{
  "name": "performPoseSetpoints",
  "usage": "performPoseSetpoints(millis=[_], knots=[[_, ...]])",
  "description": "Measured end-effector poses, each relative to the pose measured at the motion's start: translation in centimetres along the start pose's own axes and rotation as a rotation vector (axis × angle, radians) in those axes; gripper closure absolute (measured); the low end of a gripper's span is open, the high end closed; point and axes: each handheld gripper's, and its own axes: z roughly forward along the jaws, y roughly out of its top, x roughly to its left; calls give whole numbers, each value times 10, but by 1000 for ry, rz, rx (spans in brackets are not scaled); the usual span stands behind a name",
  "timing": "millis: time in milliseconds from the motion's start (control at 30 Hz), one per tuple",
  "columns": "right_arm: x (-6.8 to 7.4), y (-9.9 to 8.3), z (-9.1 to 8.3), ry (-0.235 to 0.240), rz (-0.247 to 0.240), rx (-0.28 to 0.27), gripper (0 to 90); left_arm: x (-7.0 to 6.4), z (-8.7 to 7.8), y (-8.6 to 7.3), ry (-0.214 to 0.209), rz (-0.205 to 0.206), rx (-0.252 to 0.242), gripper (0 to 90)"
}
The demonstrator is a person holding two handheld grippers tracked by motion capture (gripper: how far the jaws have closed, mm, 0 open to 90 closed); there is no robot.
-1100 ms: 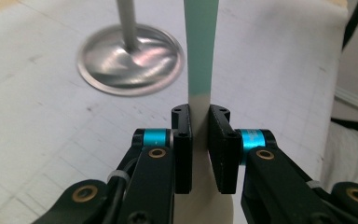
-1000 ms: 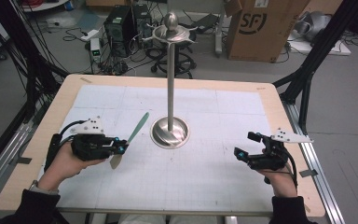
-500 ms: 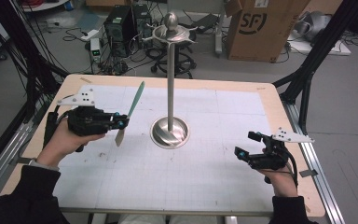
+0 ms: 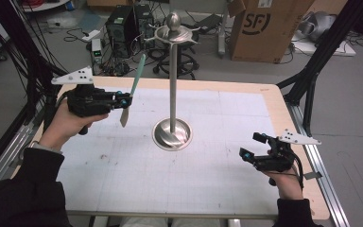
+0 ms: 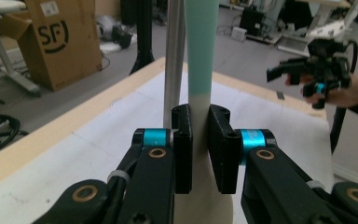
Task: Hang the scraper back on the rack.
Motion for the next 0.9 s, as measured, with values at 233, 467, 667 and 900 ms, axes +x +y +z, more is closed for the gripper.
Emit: performPoseSetpoints(millis=[233, 467, 667, 900], knots=[[0, 0, -1, -1, 2, -3, 12, -1, -2, 22, -3, 11, -52, 805], [-1, 0, -4, -2, 6, -14, 11, 1, 4, 28, 11, 10, -72, 805], [-2, -1, -7, -7, 9, -14, 12, 3, 5, 27, 15, 6, -75, 805], [-2, -2, -8, -9, 6, -13, 12, 5, 7, 23, 12, 3, -65, 805]])
